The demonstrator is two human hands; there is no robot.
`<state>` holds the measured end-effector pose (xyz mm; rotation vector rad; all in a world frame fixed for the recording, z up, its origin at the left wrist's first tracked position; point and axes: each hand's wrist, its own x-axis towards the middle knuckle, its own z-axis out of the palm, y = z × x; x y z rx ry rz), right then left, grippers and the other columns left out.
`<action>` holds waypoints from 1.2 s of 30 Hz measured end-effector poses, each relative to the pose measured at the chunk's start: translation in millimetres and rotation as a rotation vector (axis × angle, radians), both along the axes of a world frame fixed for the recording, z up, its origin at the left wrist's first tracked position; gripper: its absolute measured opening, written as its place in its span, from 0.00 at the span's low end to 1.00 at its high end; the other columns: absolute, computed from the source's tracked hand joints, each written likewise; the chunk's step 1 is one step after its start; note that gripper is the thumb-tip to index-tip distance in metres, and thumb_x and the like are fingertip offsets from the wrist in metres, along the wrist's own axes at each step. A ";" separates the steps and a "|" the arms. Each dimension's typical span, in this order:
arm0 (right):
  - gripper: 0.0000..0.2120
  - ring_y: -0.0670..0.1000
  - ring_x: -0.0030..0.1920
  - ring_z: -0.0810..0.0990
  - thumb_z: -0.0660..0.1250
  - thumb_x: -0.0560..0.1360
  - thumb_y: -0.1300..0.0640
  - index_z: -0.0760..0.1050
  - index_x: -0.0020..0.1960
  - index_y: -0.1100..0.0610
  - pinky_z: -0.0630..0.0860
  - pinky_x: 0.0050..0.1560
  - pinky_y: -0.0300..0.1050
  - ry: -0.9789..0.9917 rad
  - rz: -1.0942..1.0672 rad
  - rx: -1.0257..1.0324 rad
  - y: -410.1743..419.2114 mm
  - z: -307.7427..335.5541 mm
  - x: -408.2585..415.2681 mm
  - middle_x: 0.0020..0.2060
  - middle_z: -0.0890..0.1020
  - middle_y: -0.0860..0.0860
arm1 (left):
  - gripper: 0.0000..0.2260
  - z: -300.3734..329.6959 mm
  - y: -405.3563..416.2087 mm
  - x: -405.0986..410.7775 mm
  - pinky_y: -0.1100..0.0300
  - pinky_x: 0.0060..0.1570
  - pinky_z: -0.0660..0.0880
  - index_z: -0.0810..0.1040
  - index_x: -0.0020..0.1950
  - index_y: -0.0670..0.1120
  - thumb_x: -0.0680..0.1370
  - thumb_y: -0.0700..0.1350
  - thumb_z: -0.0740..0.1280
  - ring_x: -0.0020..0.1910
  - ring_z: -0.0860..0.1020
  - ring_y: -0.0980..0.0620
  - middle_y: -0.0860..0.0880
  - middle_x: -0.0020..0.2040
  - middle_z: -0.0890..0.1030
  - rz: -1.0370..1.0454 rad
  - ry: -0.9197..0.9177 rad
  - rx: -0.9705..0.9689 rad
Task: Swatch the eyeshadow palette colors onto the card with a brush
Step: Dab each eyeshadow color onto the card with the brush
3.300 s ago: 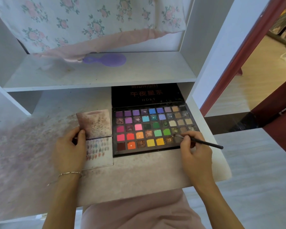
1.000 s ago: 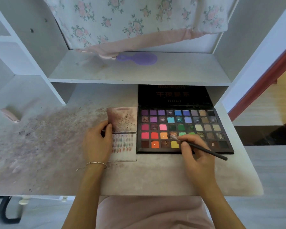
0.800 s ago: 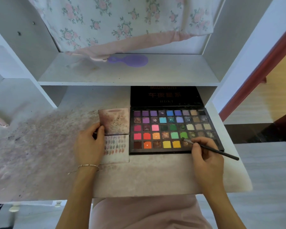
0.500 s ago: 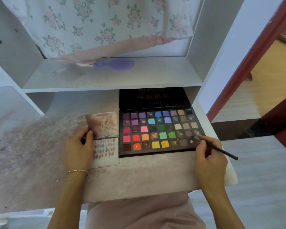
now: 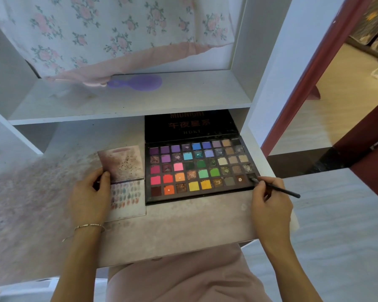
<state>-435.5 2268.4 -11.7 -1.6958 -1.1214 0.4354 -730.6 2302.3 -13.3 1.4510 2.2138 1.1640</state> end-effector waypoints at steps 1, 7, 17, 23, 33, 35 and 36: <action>0.10 0.44 0.40 0.76 0.59 0.77 0.62 0.67 0.43 0.47 0.72 0.38 0.34 0.006 -0.003 0.000 -0.3 0.2 0.2 0.39 0.77 0.48 | 0.11 0.3 -0.3 0.0 0.58 0.38 0.65 0.79 0.56 0.43 0.77 0.43 0.61 0.39 0.72 0.50 0.40 0.46 0.81 0.000 -0.001 0.000; 0.07 0.43 0.40 0.76 0.59 0.77 0.62 0.69 0.45 0.50 0.69 0.37 0.31 0.030 -0.028 -0.003 0.5 -1.8 1.0 0.37 0.75 0.43 | 0.11 1.8 -0.2 1.0 0.58 0.41 0.66 0.78 0.57 0.42 0.77 0.42 0.61 0.40 0.72 0.49 0.39 0.47 0.81 0.003 -0.003 -0.004; 0.16 0.37 0.39 0.77 0.61 0.75 0.66 0.70 0.42 0.44 0.72 0.35 0.26 0.129 0.165 0.104 -4.3 13.3 -19.1 0.37 0.77 0.43 | 0.10 1.5 -1.0 0.6 0.65 0.31 0.62 0.79 0.55 0.42 0.77 0.42 0.61 0.38 0.71 0.51 0.40 0.44 0.81 -0.013 0.010 0.011; 0.15 0.43 0.38 0.77 0.64 0.73 0.67 0.71 0.42 0.46 0.73 0.35 0.31 0.177 0.507 0.076 -0.8 14.0 -62.5 0.38 0.78 0.42 | 0.09 3.3 -2.9 0.7 0.64 0.31 0.63 0.80 0.53 0.44 0.77 0.41 0.62 0.35 0.72 0.53 0.47 0.40 0.80 -0.008 -0.024 0.036; 0.12 0.50 0.35 0.79 0.65 0.74 0.63 0.73 0.41 0.45 0.77 0.38 0.48 0.146 0.771 -0.042 8.8 13.2 -115.0 0.36 0.80 0.48 | 0.08 3.4 -4.0 -2.6 0.59 0.34 0.70 0.81 0.48 0.46 0.76 0.41 0.62 0.34 0.74 0.52 0.50 0.36 0.79 -0.008 -0.036 0.055; 0.12 0.50 0.35 0.79 0.65 0.73 0.62 0.73 0.40 0.44 0.77 0.37 0.48 0.125 0.772 -0.050 9.7 12.3 -117.1 0.35 0.80 0.48 | 0.08 3.6 -4.6 -2.9 0.57 0.35 0.71 0.81 0.47 0.46 0.76 0.40 0.62 0.34 0.75 0.53 0.50 0.36 0.79 -0.026 -0.046 0.067; 0.12 0.47 0.34 0.78 0.65 0.73 0.62 0.73 0.41 0.44 0.77 0.36 0.44 0.110 0.781 -0.051 10.1 12.0 -117.9 0.35 0.79 0.47 | 0.08 3.6 -4.9 -3.0 0.57 0.36 0.72 0.81 0.47 0.46 0.76 0.40 0.62 0.34 0.75 0.53 0.51 0.36 0.80 -0.034 -0.052 0.075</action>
